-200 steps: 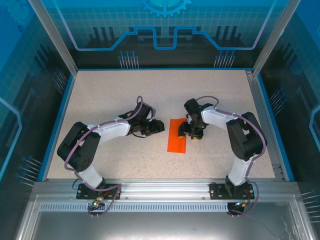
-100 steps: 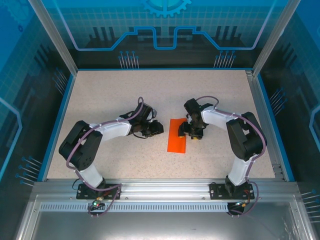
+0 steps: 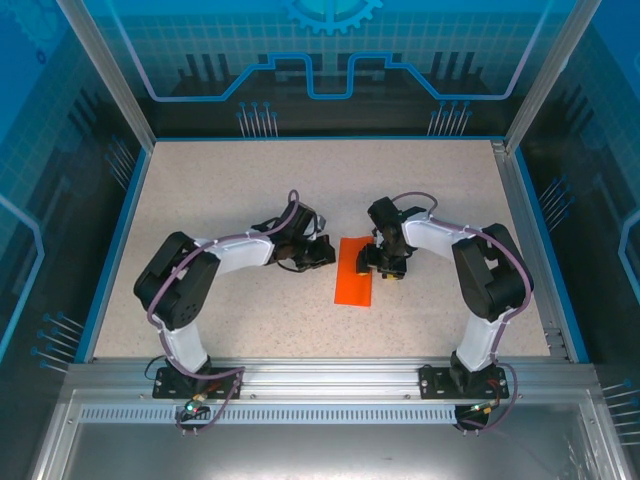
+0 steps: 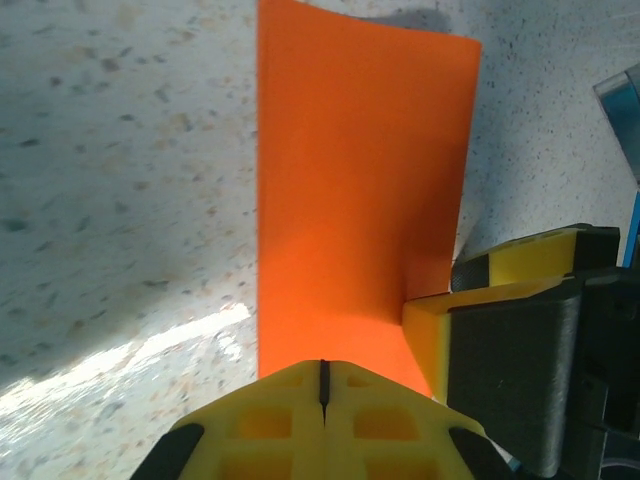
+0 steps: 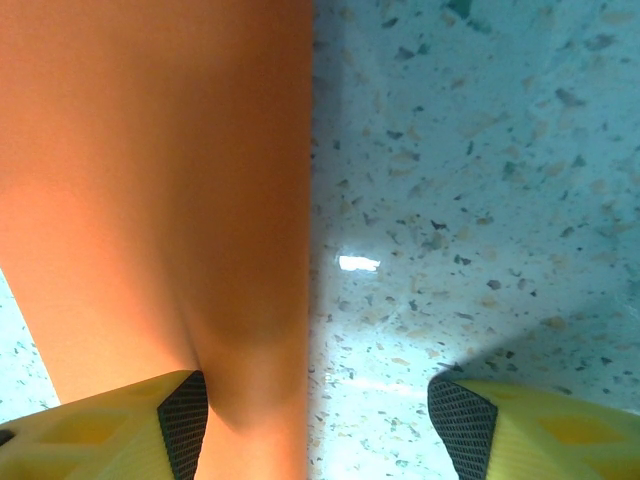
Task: Fold a paper plane with a square sheet of paper (pick it up from the middle)
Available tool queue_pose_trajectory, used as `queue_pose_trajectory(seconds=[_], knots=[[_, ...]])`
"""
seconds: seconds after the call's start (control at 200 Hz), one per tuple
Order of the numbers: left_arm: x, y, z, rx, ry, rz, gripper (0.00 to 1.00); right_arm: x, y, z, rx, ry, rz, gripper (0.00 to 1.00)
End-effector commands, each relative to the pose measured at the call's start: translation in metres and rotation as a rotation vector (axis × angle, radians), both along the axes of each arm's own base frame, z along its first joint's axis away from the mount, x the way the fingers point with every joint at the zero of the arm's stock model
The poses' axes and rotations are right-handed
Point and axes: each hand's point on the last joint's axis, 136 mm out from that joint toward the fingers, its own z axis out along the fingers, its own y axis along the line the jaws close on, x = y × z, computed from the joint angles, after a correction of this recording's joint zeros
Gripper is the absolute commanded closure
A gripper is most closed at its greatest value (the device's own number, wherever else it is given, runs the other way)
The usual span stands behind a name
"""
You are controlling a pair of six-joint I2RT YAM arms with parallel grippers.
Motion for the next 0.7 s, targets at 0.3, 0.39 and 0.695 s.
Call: queue_pose_trajectory(seconds=[0.3, 0.39, 0.695], knots=[[-0.002, -0.025, -0.017, 0.021, 0.052, -0.045, 1.00, -0.015, -0.013, -0.041, -0.087, 0.062, 0.013, 0.32], [-0.004, -0.026, -0.024, 0.051, 0.064, -0.051, 1.00, -0.015, -0.013, -0.041, -0.088, 0.063, 0.013, 0.32], [-0.009, -0.025, -0.044, 0.132, 0.095, -0.061, 1.00, -0.015, -0.012, -0.041, -0.086, 0.060, 0.010, 0.32]])
